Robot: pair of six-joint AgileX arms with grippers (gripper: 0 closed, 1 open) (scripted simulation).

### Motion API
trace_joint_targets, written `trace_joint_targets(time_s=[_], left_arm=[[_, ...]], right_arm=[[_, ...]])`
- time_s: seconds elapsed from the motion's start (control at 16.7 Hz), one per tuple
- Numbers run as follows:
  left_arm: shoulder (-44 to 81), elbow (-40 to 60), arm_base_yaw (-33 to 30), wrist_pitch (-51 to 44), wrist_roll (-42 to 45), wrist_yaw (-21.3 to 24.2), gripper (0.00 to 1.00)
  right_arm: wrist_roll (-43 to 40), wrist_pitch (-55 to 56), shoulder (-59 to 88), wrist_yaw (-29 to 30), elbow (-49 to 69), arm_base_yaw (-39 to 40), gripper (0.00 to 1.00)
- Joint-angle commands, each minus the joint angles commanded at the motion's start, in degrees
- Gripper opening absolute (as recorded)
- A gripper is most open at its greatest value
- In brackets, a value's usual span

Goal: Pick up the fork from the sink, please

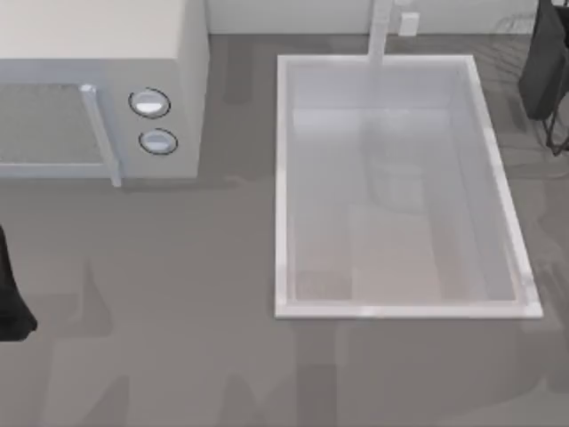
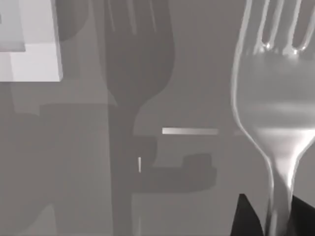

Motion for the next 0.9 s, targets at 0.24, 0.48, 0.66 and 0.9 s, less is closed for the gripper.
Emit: trace_joint_targets(time_s=[0.24, 0.48, 0.66, 0.9], left_arm=[[0.0, 0.0, 0.0, 0.0, 0.0, 0.0, 1.00], [0.0, 0.0, 0.0, 0.0, 0.0, 0.0, 1.00], [0.0, 0.0, 0.0, 0.0, 0.0, 0.0, 1.00], [0.0, 0.0, 0.0, 0.0, 0.0, 0.0, 1.00]], right_arm=[[0.0, 2.0, 0.6, 0.0, -1.9, 0.0, 0.00], [0.0, 2.0, 0.6, 0.0, -1.9, 0.0, 0.15], [0.0, 2.0, 0.6, 0.0, -1.9, 0.0, 0.38], [0.0, 2.0, 0.6, 0.0, -1.9, 0.0, 0.68]])
